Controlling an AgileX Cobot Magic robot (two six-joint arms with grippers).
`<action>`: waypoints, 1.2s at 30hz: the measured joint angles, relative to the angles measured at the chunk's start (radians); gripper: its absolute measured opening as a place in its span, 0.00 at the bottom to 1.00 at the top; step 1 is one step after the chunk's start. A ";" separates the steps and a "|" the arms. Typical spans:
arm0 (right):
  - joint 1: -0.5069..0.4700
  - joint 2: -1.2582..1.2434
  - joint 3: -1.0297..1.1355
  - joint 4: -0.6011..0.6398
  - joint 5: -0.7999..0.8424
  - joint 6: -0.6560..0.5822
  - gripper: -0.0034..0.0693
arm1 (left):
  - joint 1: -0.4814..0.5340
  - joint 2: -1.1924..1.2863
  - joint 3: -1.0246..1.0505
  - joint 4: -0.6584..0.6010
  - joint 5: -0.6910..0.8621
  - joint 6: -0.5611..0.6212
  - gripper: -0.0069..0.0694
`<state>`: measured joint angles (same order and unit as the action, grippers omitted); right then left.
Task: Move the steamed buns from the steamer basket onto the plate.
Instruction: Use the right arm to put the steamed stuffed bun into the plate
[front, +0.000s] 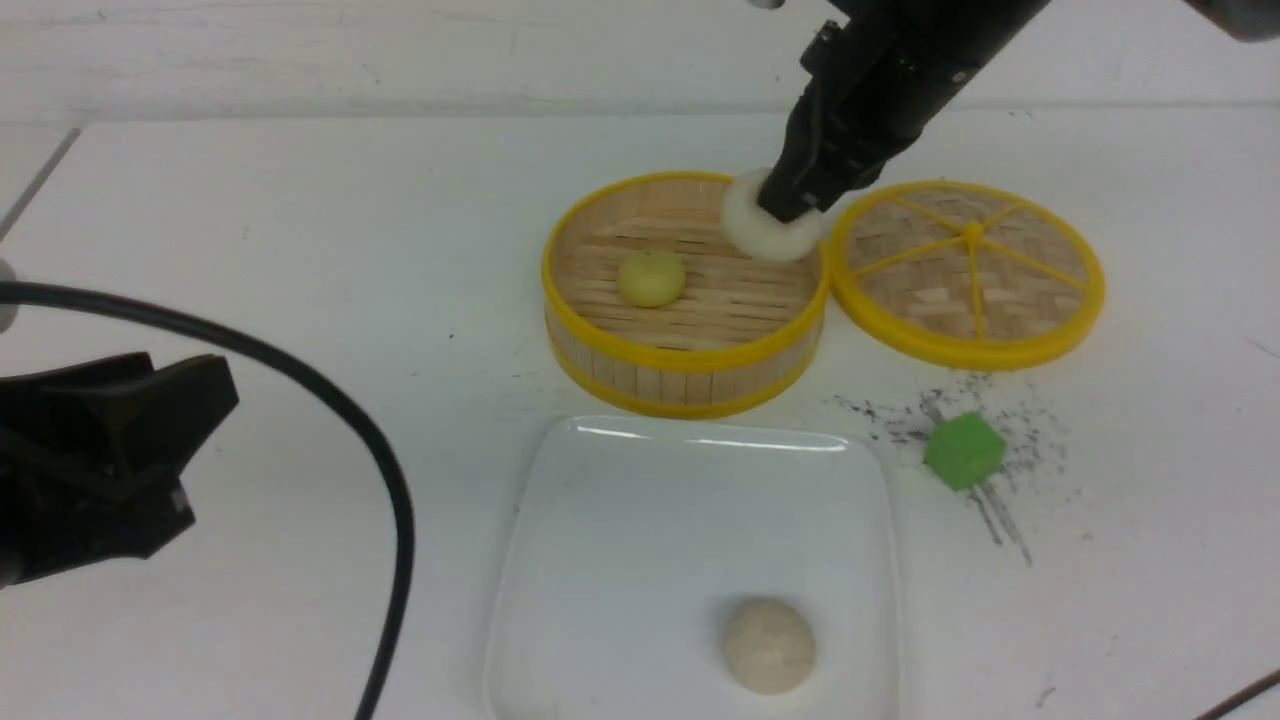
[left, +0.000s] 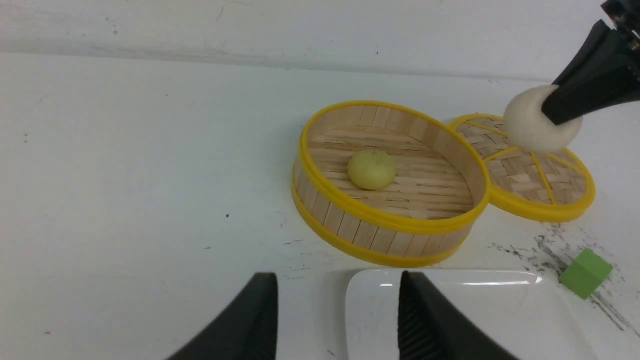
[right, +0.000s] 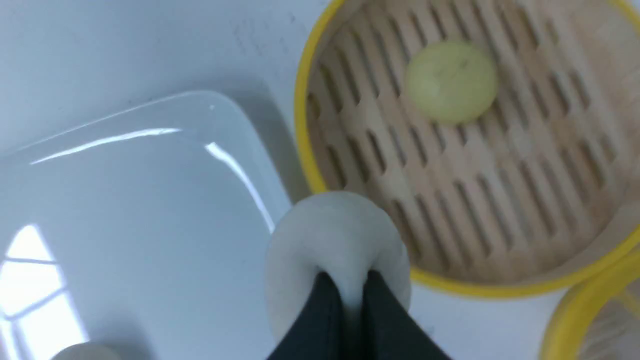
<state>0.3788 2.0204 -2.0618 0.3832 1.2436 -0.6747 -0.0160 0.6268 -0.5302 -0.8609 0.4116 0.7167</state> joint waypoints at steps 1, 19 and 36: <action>0.000 -0.006 0.026 -0.005 0.000 0.028 0.08 | 0.000 0.000 0.000 0.000 0.001 0.000 0.56; 0.011 -0.050 0.497 0.152 -0.023 -0.089 0.08 | 0.000 0.000 0.000 -0.029 -0.003 0.000 0.56; 0.038 0.035 0.521 0.159 -0.081 -0.190 0.09 | 0.000 0.000 0.000 -0.030 -0.003 0.000 0.56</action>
<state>0.4171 2.0554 -1.5407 0.5425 1.1627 -0.8647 -0.0160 0.6268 -0.5302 -0.8910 0.4085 0.7167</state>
